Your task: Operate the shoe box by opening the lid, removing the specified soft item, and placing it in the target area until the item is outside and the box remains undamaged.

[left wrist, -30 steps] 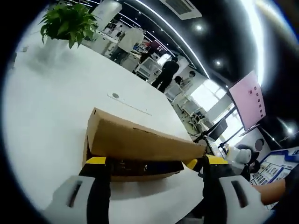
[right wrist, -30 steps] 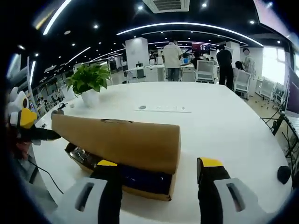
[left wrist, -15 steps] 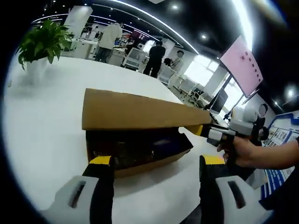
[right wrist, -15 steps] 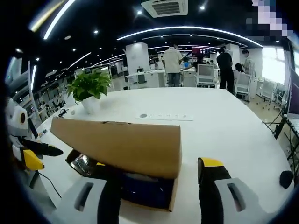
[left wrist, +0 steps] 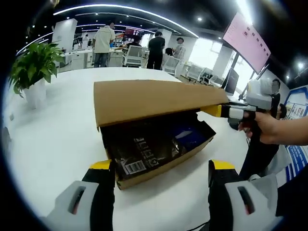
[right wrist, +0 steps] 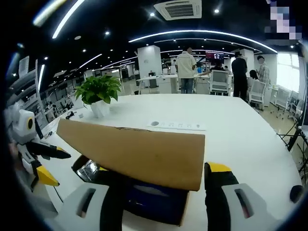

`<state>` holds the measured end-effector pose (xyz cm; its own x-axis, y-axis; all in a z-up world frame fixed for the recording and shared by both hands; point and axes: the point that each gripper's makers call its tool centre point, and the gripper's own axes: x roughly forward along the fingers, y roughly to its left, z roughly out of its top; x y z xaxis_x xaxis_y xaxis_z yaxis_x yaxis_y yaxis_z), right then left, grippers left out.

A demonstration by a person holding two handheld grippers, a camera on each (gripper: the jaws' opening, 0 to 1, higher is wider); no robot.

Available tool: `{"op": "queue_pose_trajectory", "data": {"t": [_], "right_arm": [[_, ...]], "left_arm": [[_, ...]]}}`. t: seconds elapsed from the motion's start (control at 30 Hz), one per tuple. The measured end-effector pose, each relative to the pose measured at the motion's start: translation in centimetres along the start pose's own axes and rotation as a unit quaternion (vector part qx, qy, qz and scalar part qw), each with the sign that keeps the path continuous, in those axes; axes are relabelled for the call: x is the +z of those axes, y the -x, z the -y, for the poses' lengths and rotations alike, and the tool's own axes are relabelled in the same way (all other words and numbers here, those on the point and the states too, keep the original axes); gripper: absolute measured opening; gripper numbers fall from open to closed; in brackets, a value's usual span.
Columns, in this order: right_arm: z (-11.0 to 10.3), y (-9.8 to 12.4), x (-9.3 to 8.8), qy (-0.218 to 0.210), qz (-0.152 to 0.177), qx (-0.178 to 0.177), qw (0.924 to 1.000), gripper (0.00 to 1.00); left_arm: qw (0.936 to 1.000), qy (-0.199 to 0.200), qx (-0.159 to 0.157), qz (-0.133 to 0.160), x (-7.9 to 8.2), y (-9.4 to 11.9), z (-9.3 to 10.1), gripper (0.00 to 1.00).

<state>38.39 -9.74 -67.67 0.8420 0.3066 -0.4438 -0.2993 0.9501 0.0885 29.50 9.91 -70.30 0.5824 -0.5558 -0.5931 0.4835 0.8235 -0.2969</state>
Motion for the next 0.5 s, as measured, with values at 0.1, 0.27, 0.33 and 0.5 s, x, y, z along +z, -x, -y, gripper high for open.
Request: {"op": "queue_pose_trajectory", "data": {"t": [0.1, 0.27, 0.33, 0.5], "right_arm": [[0.3, -0.3, 0.3, 0.013, 0.002, -0.005, 0.9999, 0.58], [0.6, -0.5, 0.6, 0.045, 0.003, -0.010, 0.9989, 0.46], [0.8, -0.7, 0.7, 0.051, 0.005, -0.012, 0.9986, 0.43], [1.7, -1.0, 1.0, 0.058, 0.004, -0.027, 0.9979, 0.32]], "left_arm": [[0.9998, -0.017, 0.003, -0.005, -0.2, 0.0, -0.3, 0.81], [0.9998, -0.014, 0.002, -0.010, -0.4, 0.1, -0.4, 0.81], [0.9997, -0.019, 0.003, -0.014, -0.6, 0.1, -0.5, 0.81], [0.9990, -0.037, -0.001, -0.026, -1.1, 0.1, -0.5, 0.81]]}}
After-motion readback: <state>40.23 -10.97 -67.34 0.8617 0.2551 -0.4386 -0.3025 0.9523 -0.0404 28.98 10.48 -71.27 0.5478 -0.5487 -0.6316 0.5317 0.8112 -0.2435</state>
